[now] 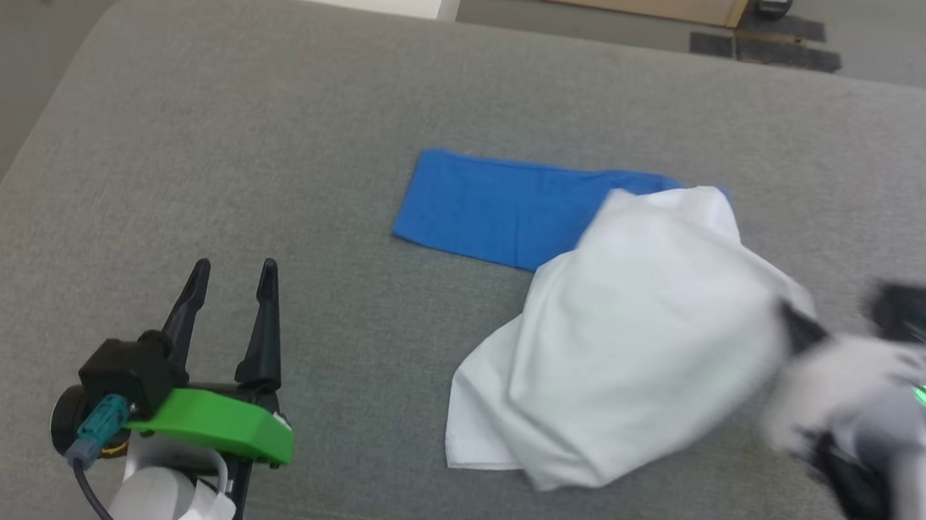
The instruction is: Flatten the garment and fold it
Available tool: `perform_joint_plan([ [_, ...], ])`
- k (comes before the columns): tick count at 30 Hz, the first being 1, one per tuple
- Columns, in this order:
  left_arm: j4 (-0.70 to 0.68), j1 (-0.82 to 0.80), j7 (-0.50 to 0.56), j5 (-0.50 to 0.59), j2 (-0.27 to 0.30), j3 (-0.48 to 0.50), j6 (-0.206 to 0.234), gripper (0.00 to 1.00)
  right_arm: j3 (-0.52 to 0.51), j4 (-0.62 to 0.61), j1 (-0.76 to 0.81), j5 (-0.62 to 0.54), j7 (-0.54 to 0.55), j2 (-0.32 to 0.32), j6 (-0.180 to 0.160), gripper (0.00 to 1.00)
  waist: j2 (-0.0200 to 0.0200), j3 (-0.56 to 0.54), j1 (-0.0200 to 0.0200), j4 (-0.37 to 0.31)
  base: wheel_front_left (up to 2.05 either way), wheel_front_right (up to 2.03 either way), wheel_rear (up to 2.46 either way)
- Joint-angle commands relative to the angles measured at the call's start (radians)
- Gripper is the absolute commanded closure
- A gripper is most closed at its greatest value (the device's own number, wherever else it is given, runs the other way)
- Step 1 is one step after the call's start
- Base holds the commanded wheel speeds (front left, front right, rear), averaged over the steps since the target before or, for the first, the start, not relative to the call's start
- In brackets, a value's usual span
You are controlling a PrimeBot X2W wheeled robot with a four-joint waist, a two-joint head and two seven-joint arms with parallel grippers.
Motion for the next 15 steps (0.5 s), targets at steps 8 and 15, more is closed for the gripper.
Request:
perform_joint_plan([
  [8,-0.011,0.037,-0.004,0.005,-0.002,0.011,0.003,0.00,-0.477,-0.163,0.250,-0.094,0.071,-0.005,-0.002,1.00,0.0000,-0.053,0.0000,-0.066,0.00,0.00,0.00],
  [15,-0.006,0.033,-0.004,0.009,-0.002,0.006,-0.005,0.00,-0.544,-0.101,0.261,-0.095,0.052,-0.005,-0.002,0.00,0.0000,-0.050,0.0000,-0.079,0.00,0.00,0.00],
])
